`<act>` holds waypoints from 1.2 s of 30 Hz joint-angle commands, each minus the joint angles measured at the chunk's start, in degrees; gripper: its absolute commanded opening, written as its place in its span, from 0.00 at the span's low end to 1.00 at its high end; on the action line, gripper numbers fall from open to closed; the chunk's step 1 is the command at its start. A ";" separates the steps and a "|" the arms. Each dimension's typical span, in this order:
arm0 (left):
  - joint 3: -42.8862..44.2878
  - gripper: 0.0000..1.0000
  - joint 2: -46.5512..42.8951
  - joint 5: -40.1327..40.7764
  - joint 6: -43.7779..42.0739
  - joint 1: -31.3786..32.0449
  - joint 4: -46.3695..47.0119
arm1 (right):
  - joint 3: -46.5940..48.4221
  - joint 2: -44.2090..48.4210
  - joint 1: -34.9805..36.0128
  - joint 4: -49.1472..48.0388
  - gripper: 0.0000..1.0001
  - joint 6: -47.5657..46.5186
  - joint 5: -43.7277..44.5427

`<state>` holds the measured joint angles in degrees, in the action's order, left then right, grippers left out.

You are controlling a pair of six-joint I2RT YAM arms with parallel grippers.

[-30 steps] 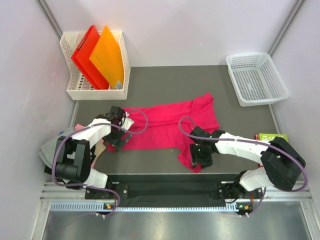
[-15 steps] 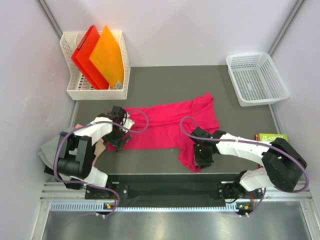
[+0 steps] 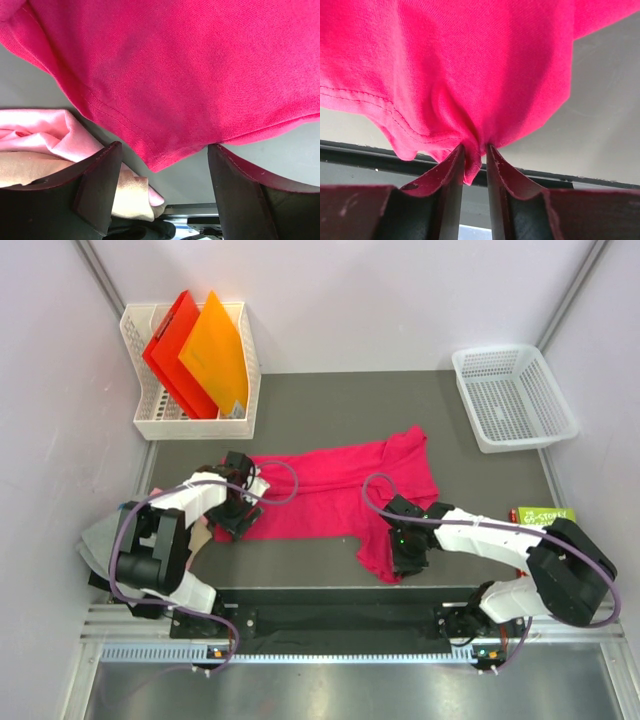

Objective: Fold and stack the t-shirts
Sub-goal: Grap the side of the flattened tshirt closest away from the robot with both arms

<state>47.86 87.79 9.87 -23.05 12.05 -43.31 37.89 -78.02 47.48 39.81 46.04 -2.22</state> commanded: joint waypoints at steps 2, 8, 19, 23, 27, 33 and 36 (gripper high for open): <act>1.63 0.69 0.90 -0.90 0.81 0.34 2.97 | -5.10 -2.05 1.03 -7.56 0.16 3.17 -0.07; 2.94 0.19 0.72 -1.08 0.29 0.51 1.91 | -1.33 0.40 1.03 -1.59 0.00 2.30 1.95; 4.09 0.13 -2.09 -1.25 -0.77 0.51 -0.72 | 9.91 11.38 0.42 19.67 0.00 1.51 7.49; 3.91 0.04 -2.88 -1.52 -1.30 0.51 -1.60 | 11.50 14.03 0.24 24.08 0.00 2.03 8.28; 5.75 0.00 -3.59 -3.01 -1.38 0.78 -4.93 | 12.38 17.02 0.24 27.68 0.00 2.91 8.46; 10.23 0.00 -5.43 -7.40 -3.23 1.66 -14.33 | 14.58 20.71 0.24 34.62 0.00 3.18 8.20; 10.68 0.02 -6.66 -7.67 -5.34 1.74 -19.78 | 15.81 22.12 0.33 37.61 0.00 3.26 7.32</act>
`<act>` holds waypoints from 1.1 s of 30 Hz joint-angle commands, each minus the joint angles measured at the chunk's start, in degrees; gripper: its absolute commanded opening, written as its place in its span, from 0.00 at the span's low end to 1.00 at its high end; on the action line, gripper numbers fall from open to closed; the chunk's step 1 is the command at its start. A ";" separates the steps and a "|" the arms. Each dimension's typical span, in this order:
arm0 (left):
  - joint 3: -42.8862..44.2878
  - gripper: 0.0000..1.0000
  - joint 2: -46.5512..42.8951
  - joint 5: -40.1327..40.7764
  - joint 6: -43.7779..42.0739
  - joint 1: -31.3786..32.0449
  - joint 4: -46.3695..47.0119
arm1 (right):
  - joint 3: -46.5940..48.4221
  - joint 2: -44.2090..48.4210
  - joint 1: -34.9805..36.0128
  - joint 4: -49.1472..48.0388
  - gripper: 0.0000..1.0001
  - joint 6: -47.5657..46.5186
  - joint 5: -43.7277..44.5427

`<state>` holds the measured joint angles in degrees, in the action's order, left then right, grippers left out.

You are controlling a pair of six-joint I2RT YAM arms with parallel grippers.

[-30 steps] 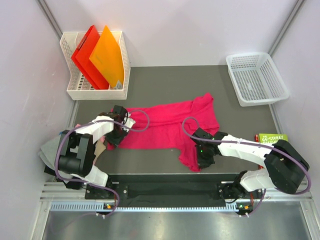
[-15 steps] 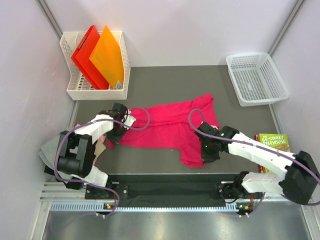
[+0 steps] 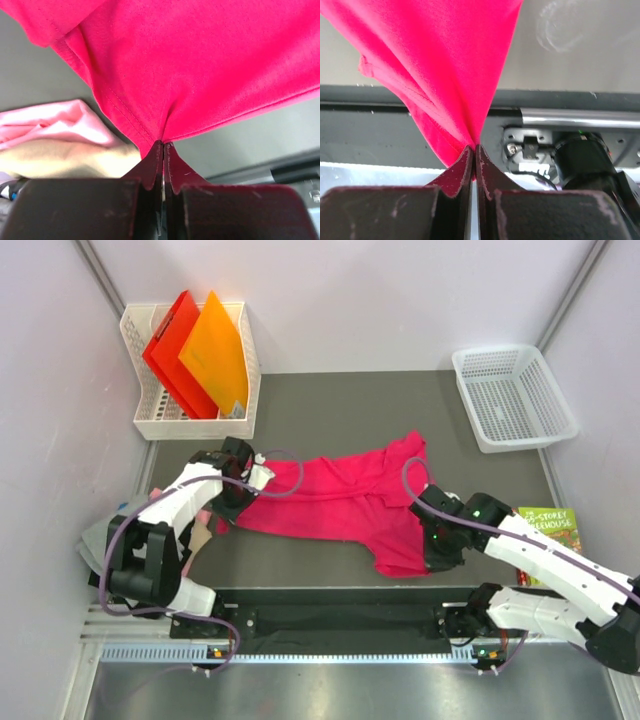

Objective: Fold and stack the t-shirts
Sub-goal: Grap the side of the flattened tshirt closest away from the robot with both arms, then fold the other side of the tshirt into a rectangle

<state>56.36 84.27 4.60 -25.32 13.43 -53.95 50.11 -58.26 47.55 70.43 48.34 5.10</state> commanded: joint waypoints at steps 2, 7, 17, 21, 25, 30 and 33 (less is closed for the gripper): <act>2.09 0.04 -4.81 -2.14 -4.73 0.37 -11.78 | 4.82 3.15 0.17 8.49 0.00 1.06 -1.06; 3.75 0.10 -5.96 -2.75 -5.88 0.37 -16.18 | 8.51 1.49 0.17 9.28 0.00 0.45 -0.28; 16.13 0.10 1.06 -1.09 -7.72 0.37 -16.63 | 20.28 -9.94 -10.36 3.23 0.00 -10.09 2.37; 19.75 0.08 8.34 0.58 -8.87 0.28 -13.91 | 25.72 -14.85 -16.77 0.68 0.00 -14.67 2.45; 22.30 0.07 13.45 1.81 -10.27 0.28 -12.06 | 29.08 -18.29 -20.12 -1.34 0.00 -17.83 2.46; 23.36 0.06 17.94 4.27 -11.59 0.28 -8.54 | 31.63 -23.81 -22.50 -4.77 0.00 -19.59 2.02; 23.88 0.05 20.40 6.11 -12.56 0.19 -6.87 | 32.33 -27.24 -23.29 -7.50 0.00 -20.65 1.14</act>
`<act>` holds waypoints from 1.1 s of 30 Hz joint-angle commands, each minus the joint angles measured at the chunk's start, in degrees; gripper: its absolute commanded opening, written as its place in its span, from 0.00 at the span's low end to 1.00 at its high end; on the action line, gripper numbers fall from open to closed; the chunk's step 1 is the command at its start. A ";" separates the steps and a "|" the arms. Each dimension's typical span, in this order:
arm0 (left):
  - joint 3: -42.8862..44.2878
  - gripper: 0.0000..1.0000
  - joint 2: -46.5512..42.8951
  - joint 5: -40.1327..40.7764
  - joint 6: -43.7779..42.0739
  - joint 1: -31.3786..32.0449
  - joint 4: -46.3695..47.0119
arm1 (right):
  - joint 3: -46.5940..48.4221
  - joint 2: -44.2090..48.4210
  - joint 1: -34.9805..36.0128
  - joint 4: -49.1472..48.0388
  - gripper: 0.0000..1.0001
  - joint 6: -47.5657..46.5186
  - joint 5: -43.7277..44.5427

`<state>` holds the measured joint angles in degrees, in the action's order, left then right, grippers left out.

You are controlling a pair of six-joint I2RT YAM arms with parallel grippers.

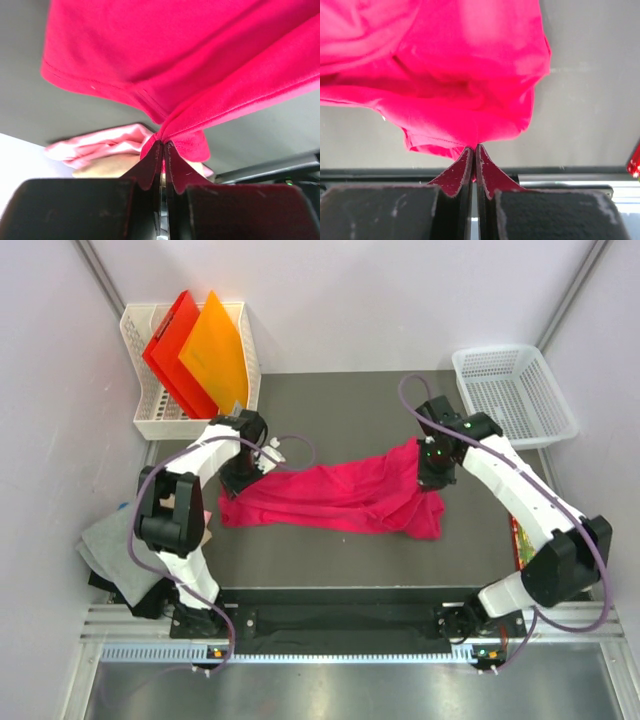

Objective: Fold and stack the t-shirts
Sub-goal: Fold the other side of the tshirt into a rectangle

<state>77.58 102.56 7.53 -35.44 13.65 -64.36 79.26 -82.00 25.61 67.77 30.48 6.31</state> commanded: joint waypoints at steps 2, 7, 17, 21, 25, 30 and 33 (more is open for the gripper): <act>3.10 0.04 3.16 4.33 -3.23 -0.20 4.59 | 3.79 -5.53 -1.87 -5.97 0.00 -3.76 0.02; 3.54 0.04 5.45 7.14 -5.42 -0.73 6.61 | 7.21 -10.81 -4.16 -8.17 0.00 -5.34 0.20; 3.10 0.04 7.83 9.52 -6.40 -0.99 10.39 | 19.59 -21.00 -8.11 -9.41 0.00 -8.51 0.90; 1.52 0.13 8.18 10.84 -6.22 -0.99 13.11 | 24.44 -26.79 -8.20 -10.55 0.02 -10.17 -0.24; -0.41 0.49 7.65 12.42 -5.87 -1.17 15.40 | 29.36 -32.43 -8.20 -8.18 0.23 -10.53 0.54; -1.56 0.74 5.02 13.39 -6.83 -1.87 17.86 | 32.53 -35.68 -9.60 -8.09 0.36 -10.79 4.85; -1.73 0.75 3.96 14.18 -7.19 -2.49 18.39 | 36.65 -37.53 -11.27 -7.83 0.28 -10.79 5.99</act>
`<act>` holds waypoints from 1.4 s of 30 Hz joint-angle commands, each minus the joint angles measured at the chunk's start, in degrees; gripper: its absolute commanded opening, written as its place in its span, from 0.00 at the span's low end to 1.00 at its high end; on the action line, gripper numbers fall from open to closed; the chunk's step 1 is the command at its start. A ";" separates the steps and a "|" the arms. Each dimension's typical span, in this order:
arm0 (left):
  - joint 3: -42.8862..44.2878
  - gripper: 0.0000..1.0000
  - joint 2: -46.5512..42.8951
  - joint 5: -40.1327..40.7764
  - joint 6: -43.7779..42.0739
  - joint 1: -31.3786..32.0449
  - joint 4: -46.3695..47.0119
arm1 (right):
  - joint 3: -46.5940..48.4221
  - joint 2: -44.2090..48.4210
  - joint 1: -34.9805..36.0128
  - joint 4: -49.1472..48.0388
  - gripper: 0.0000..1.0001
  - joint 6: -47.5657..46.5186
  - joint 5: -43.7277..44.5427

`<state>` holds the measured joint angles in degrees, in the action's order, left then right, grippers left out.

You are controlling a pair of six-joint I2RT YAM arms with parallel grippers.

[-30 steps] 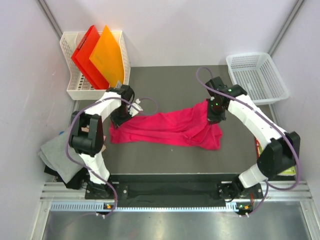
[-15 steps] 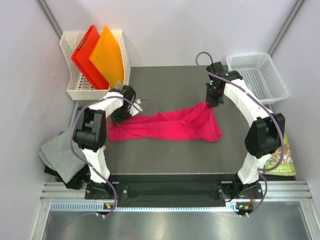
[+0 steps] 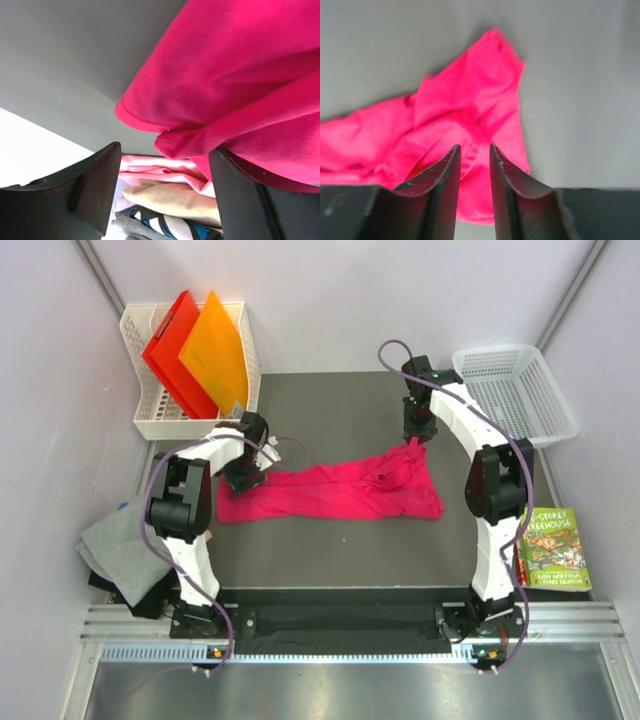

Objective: Fold and stack the t-shirts
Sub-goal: Fold the other side of the tshirt into a rectangle

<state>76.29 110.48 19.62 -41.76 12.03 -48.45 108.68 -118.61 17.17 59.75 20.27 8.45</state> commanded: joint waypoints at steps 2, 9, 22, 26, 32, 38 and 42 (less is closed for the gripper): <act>0.34 0.76 -5.09 2.27 -0.26 -0.96 1.52 | 10.65 -2.06 -3.98 1.16 0.28 -0.41 3.51; 1.51 0.82 -11.94 -6.78 6.42 1.76 -7.54 | -0.03 7.94 1.45 0.81 0.32 -1.02 -0.88; -3.34 0.81 -4.22 -9.51 11.44 4.06 -0.34 | -18.86 12.35 12.80 -6.92 0.44 3.02 -9.94; -4.13 0.80 -2.90 -9.68 11.08 2.47 0.98 | -17.72 10.33 12.80 -8.15 0.44 2.49 -9.59; -5.89 0.79 -3.07 -9.60 10.38 0.36 2.48 | -15.26 7.26 12.89 -8.50 0.43 1.79 -9.24; -8.61 0.78 -4.48 -9.86 10.03 -0.78 3.53 | -13.41 4.09 12.80 -8.95 0.41 0.91 -9.50; -10.63 0.78 -6.15 -9.86 9.77 -1.05 3.97 | -12.09 2.59 12.63 -8.77 0.31 0.65 -9.59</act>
<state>69.21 105.38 7.84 -31.38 12.49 -46.22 93.14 -114.89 29.93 51.94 21.98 -0.78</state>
